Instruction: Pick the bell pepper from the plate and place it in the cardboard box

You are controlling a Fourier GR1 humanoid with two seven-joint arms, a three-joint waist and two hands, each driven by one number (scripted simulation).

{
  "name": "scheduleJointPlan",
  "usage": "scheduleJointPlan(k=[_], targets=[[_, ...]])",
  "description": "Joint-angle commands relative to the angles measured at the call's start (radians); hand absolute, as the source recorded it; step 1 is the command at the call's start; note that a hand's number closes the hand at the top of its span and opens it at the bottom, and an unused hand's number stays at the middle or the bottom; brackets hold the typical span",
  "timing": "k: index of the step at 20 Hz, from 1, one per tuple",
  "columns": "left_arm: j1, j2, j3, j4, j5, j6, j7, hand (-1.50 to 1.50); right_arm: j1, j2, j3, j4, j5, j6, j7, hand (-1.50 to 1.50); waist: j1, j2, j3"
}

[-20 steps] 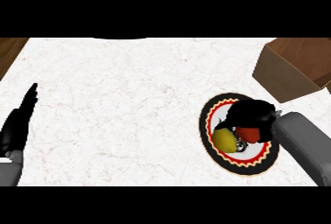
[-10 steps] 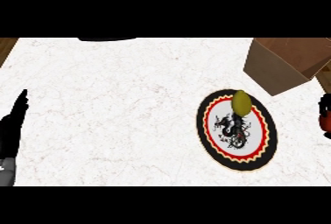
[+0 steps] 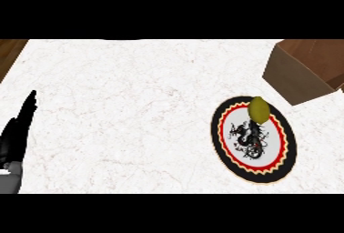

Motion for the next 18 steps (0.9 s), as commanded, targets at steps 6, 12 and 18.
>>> scheduleJointPlan(k=[6,12,18], targets=[[-0.076,0.005,0.01,0.05,-0.024,-0.023,0.021,0.0,-0.122,-0.038,-0.073,-0.006,-0.044,0.063,-0.135,1.5,0.019,-0.002,-0.003],[-0.081,0.013,0.028,0.063,-0.013,-0.056,0.015,0.0,-0.227,0.045,-0.07,-0.008,-0.056,0.203,-0.048,1.5,0.023,-0.001,-0.004],[-0.034,0.007,0.036,0.016,-0.014,-0.067,-0.006,0.0,-0.368,0.121,-0.074,-0.024,-0.059,0.263,0.152,1.5,0.027,-0.004,-0.004]])
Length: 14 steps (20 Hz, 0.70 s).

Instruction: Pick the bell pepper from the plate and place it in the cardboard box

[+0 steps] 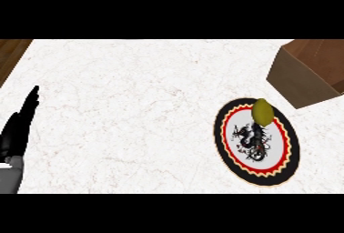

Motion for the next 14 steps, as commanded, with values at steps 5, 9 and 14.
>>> scheduleJointPlan(k=[5,9,14], targets=[[-0.008,-0.055,-0.027,-0.02,-0.038,0.029,0.011,0.0,-0.185,0.107,0.012,0.036,0.019,0.096,0.219,1.5,0.008,0.003,0.0],[-0.028,-0.027,-0.004,-0.019,-0.026,0.0,0.031,0.0,-0.235,0.159,0.012,0.094,0.041,0.053,0.249,1.5,0.021,0.01,0.001],[-0.046,-0.021,0.003,0.016,-0.028,-0.018,-0.006,0.0,-0.254,0.24,0.022,0.144,0.07,-0.031,0.278,1.5,0.033,0.018,0.002]])
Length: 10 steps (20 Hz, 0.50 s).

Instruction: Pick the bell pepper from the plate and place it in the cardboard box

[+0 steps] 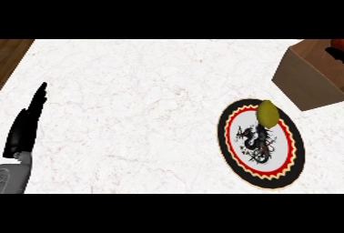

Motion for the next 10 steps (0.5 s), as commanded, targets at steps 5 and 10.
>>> scheduleJointPlan(k=[5,10], targets=[[-0.009,-0.012,-0.006,0.001,-0.018,0.002,-0.022,0.0,-0.025,0.099,0.005,0.079,0.039,-0.161,0.094,1.5,0.018,0.009,0.001],[-0.033,-0.018,-0.003,0.012,-0.012,-0.004,-0.016,0.0,-0.063,0.105,-0.022,0.143,0.014,-0.074,0.201,-1.5,0.038,0.021,0.002]])
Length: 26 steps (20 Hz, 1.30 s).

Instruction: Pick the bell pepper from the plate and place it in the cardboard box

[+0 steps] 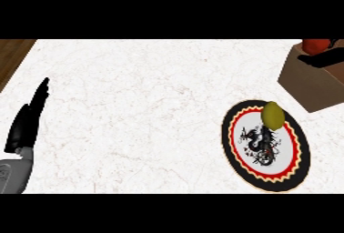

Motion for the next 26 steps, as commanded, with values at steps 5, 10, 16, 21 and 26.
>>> scheduleJointPlan(k=[5,10,16,21,26], targets=[[0.026,-0.043,-0.028,-0.002,-0.032,0.03,-0.022,0.0,0.034,0.054,-0.045,0.027,-0.039,0.01,-0.018,-1.5,0.003,0.004,0.001],[-0.009,-0.018,-0.008,-0.002,-0.013,-0.001,0.002,0.0,0.029,0.035,-0.106,-0.012,-0.095,-0.033,-0.101,-1.5,0.004,0.007,0.002],[0.007,-0.03,-0.002,0.012,-0.022,0.019,-0.003,0.0,0.013,-0.042,-0.242,-0.02,-0.224,-0.003,-0.135,-1.5,-0.011,0.004,0.001],[0.021,0.004,0.018,-0.015,-0.006,-0.013,0.009,0.0,0.085,-0.137,-0.312,-0.007,-0.292,0.128,-0.202,-1.5,-0.016,-0.004,0.002],[0.072,-0.029,0.014,-0.002,-0.009,0.007,-0.06,0.0,0.127,-0.23,-0.351,0.01,-0.325,0.182,-0.188,-1.5,-0.008,0.001,0.002]])
